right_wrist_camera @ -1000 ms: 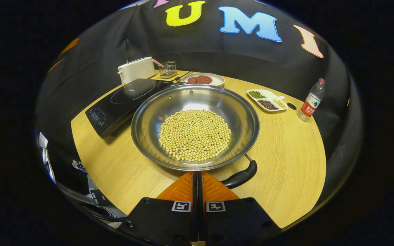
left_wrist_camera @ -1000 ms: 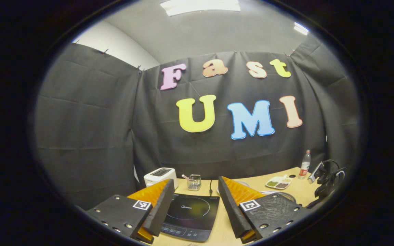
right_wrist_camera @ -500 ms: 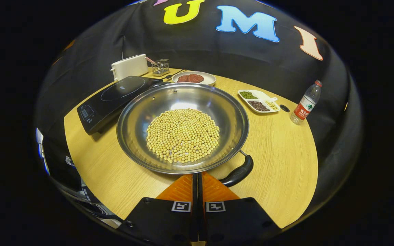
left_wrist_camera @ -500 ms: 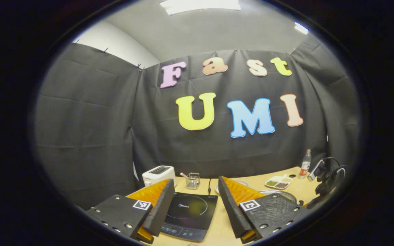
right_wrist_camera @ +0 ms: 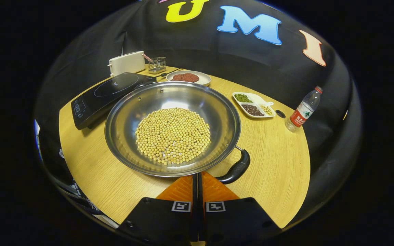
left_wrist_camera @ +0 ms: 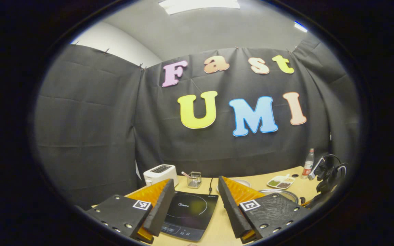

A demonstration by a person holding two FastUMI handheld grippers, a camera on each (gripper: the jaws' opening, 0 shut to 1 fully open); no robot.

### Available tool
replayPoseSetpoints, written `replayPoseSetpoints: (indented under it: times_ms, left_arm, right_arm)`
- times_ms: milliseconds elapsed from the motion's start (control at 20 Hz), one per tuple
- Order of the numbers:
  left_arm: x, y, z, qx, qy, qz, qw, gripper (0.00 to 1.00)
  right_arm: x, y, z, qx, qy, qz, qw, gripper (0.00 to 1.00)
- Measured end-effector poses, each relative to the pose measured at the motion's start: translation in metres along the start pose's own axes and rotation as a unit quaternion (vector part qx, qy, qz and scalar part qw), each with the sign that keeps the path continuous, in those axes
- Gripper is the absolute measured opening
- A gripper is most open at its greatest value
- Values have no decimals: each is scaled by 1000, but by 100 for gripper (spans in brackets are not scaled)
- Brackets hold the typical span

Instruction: First push the handle of the pot to place it horizontally, then grasp the pot with both hands and set it on the induction cooktop.

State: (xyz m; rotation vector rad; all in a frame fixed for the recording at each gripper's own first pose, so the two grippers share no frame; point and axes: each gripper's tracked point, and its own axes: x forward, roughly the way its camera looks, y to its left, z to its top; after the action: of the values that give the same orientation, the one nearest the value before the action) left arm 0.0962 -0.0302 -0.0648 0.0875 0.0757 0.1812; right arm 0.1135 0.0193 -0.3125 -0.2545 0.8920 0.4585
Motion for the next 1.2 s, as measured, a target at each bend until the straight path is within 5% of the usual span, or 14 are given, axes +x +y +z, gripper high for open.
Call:
replayPoseSetpoints:
  times_ms: [850, 1150, 1200]
  left_arm:
    - [-1, -15, -13, 14, 20, 31, 999, 76]
    - [9, -25, -25, 12, 29, 13, 999, 79]
    - [14, -27, -27, 11, 32, 7, 999, 79]
  right_arm:
    - [26, -44, 16, 30, -9, -32, 999, 0]
    - [5, -49, 26, 60, -38, -39, 997, 3]
    - [-1, -52, 28, 70, -48, -43, 996, 11]
